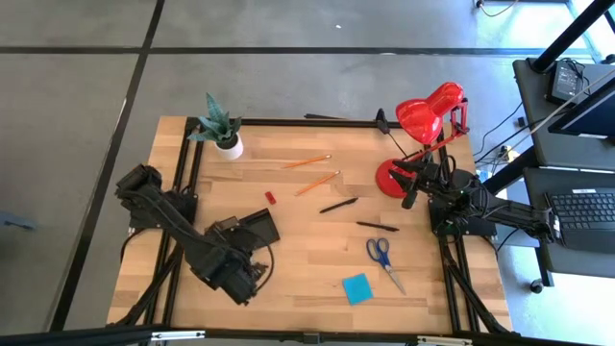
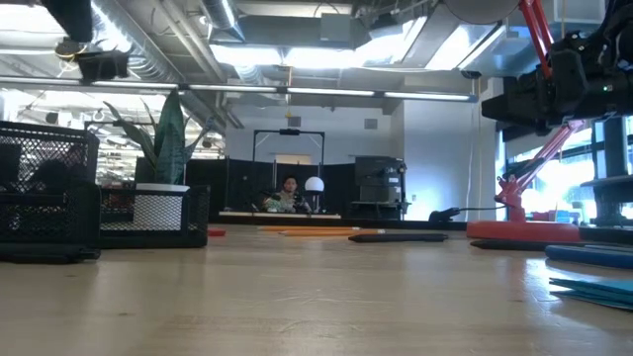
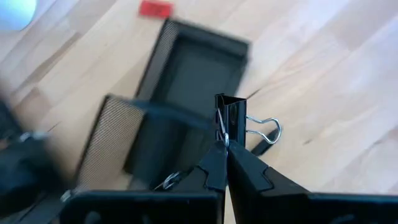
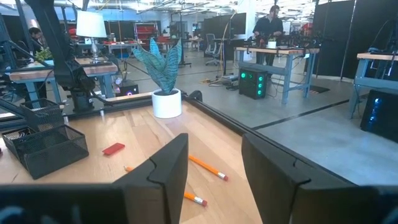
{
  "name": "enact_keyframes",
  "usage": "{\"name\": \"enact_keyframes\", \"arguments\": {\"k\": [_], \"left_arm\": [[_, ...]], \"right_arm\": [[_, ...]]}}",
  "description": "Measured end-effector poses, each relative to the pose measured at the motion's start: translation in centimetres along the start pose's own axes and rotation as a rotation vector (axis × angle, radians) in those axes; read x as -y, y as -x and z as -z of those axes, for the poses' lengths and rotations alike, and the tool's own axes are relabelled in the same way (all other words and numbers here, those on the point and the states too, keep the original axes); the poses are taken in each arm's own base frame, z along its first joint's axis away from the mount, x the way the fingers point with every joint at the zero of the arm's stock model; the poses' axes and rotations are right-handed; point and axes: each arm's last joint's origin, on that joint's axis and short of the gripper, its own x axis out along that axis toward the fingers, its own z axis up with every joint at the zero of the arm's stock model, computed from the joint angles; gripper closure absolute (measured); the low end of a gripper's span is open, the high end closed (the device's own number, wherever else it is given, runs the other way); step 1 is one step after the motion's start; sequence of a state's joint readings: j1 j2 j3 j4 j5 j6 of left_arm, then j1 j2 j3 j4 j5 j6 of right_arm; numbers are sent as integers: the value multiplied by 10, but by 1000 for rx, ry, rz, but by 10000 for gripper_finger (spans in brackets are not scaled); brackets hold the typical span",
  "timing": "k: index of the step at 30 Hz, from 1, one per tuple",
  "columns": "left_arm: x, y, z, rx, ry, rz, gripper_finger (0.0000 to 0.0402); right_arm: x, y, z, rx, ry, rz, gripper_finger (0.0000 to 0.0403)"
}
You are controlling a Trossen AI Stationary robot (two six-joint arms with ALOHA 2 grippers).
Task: Pick and place office supplies into organizer
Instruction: Put the binder clip into the front left compartment of the desk organizer
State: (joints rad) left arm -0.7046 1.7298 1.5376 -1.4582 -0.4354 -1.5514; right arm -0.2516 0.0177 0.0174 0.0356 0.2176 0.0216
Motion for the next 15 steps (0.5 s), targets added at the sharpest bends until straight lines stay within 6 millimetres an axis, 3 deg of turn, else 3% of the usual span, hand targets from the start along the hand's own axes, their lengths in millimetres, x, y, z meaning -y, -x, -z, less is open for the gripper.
{"name": "enact_keyframes", "arguments": {"k": [15], "left_arm": [[-9, -38, 52, -100, 86, -81, 399]], "right_arm": [[0, 0, 0, -4, 1, 0, 249]]}}
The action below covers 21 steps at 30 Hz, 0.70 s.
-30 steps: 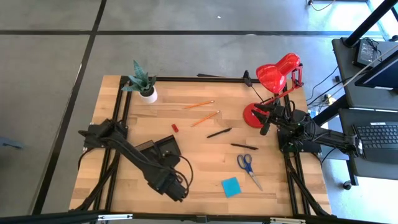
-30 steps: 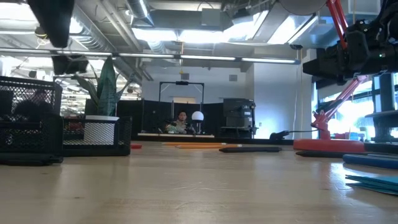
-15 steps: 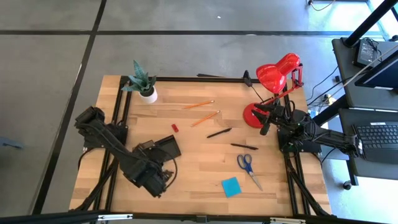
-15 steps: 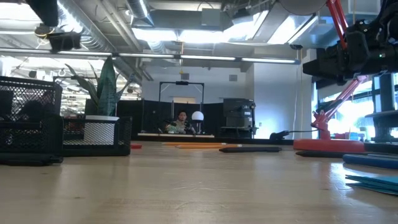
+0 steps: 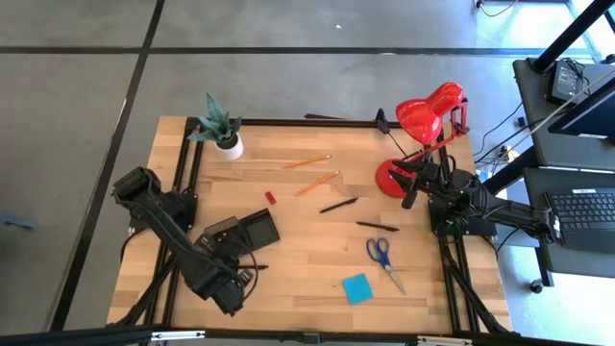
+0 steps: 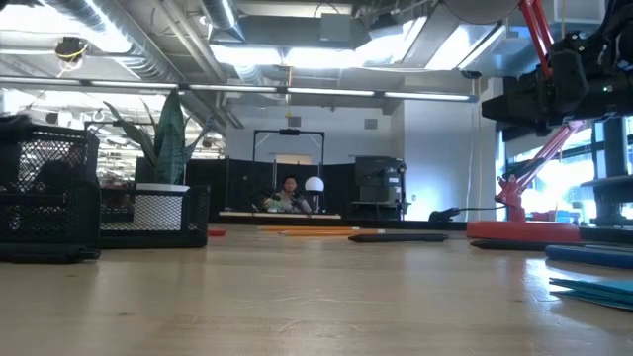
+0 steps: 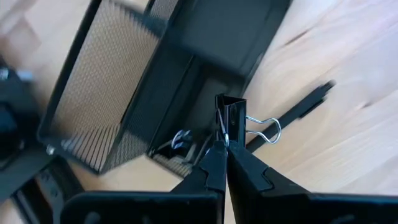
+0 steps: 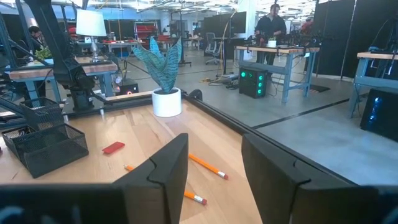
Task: Pick and place office supplies into organizer
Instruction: Put the binder clip into the front left compartment of the desk organizer
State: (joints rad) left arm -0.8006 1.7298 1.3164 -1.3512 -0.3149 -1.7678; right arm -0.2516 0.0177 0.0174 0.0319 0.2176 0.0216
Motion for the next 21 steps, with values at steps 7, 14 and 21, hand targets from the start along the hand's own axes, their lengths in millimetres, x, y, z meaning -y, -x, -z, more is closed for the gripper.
{"name": "enact_keyframes", "arguments": {"k": [7, 14, 21], "left_arm": [[-5, -17, 8, -71, 25, -49, 400], [-11, -31, 8, -57, 39, -96, 400], [-11, -33, 3, -33, 34, -99, 400]], "right_arm": [[0, 0, 0, 0, 0, 0, 249], [0, 0, 0, 0, 1, 0, 249], [0, 0, 0, -1, 3, 0, 249]]}}
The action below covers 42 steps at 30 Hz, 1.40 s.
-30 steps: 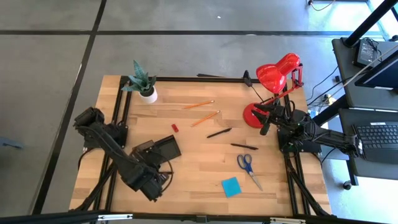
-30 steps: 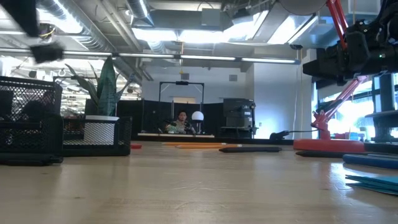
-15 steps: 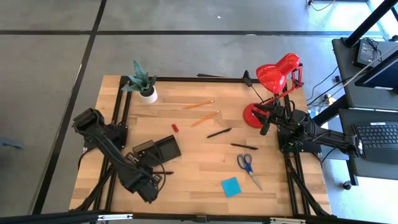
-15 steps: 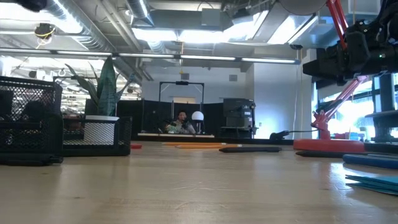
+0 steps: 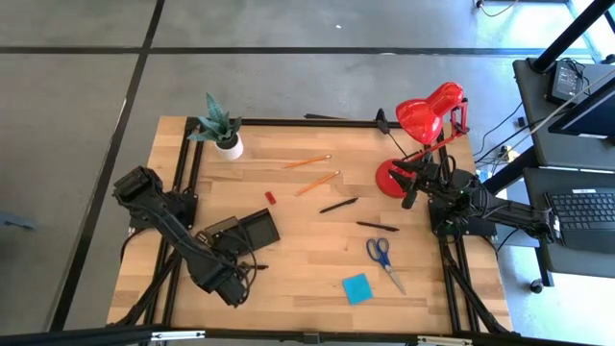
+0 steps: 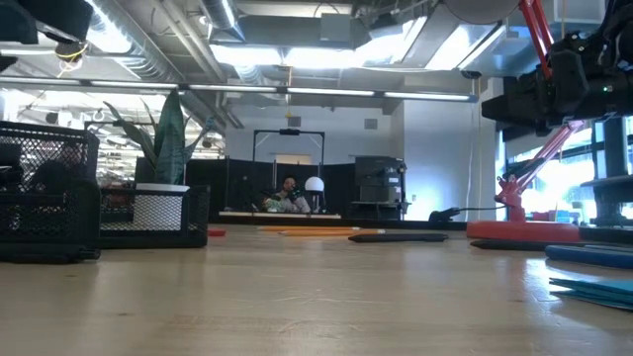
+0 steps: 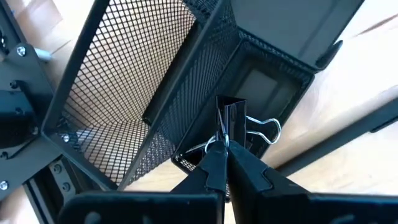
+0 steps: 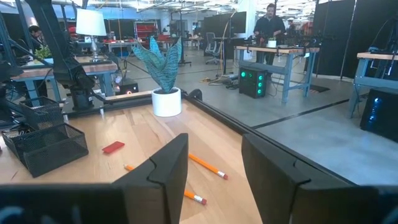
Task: Pick and place office supplies into organizer
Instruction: Put the binder clip into the front left compartment of the desk organizer
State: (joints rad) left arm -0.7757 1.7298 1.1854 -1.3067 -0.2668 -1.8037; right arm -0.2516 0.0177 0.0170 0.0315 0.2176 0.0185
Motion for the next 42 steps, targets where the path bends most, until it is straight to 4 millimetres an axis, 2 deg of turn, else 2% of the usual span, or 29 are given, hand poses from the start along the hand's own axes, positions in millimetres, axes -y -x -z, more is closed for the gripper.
{"name": "enact_keyframes", "arguments": {"k": [22, 32, 42], "left_arm": [[4, -7, -20, -45, -97, -28, 400], [5, -8, -20, -71, -106, -32, 400], [13, -20, -15, -79, -120, -83, 400]], "right_arm": [[0, 0, 0, 0, 0, 0, 249], [0, 0, 0, 1, 0, 0, 249], [0, 0, 0, 1, 0, 0, 249]]}}
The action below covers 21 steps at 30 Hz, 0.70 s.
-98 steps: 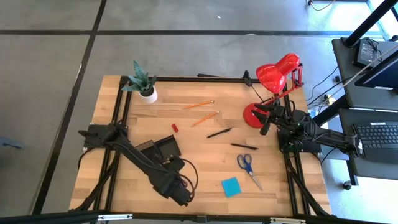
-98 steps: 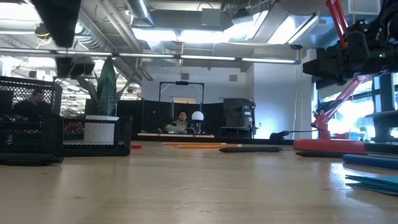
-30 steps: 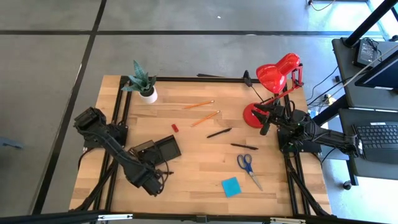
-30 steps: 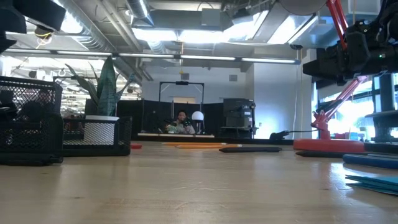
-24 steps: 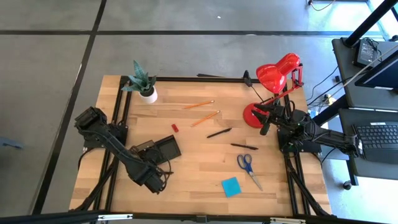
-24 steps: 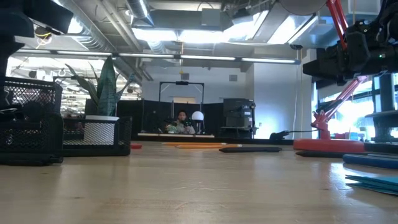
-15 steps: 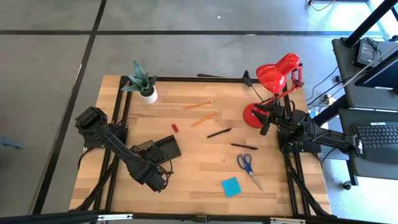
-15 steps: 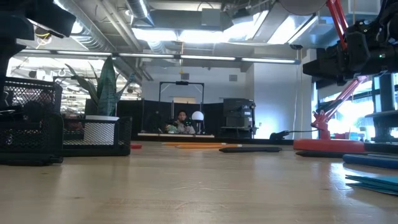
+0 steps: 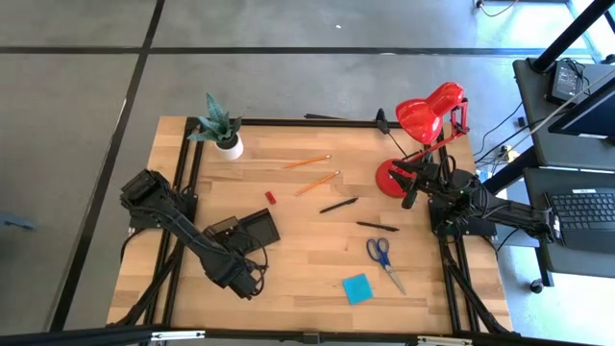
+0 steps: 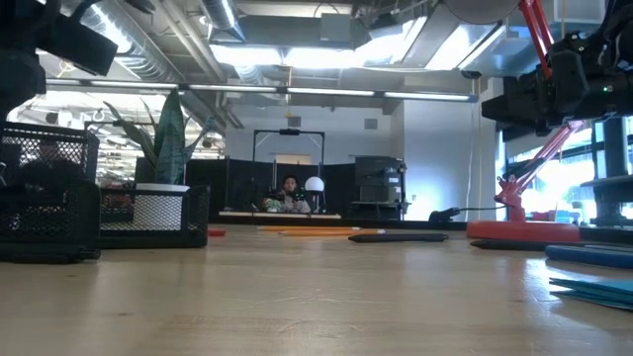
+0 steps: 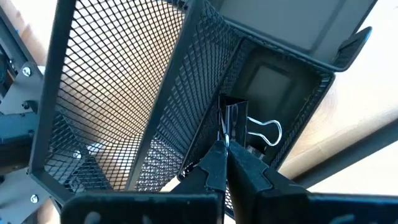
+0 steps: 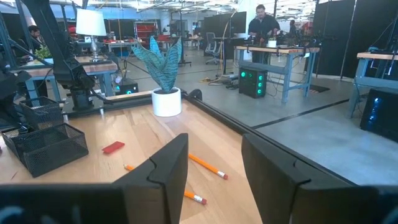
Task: Pick and place office supplies into organizer
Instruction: Put the binder clip into the front left compartment of the desk organizer, then put the left black pen into the back left compartment of the desk organizer
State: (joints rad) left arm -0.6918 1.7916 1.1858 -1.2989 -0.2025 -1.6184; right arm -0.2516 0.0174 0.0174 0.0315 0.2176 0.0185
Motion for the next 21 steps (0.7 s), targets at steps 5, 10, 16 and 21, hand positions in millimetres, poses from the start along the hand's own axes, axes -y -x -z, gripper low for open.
{"name": "enact_keyframes", "arguments": {"k": [5, 10, 16, 21], "left_arm": [[1, 0, 1, -19, 1, 4, 400], [1, 0, 1, -18, 13, 4, 398], [1, 0, 1, -18, 22, 4, 382], [0, 2, 1, -30, 43, -4, 360]], "right_arm": [[0, 0, 0, 0, 0, 0, 249], [0, 0, 0, -1, 1, 0, 249], [0, 0, 0, 0, 0, 0, 249], [0, 0, 0, 0, 1, 0, 249]]}}
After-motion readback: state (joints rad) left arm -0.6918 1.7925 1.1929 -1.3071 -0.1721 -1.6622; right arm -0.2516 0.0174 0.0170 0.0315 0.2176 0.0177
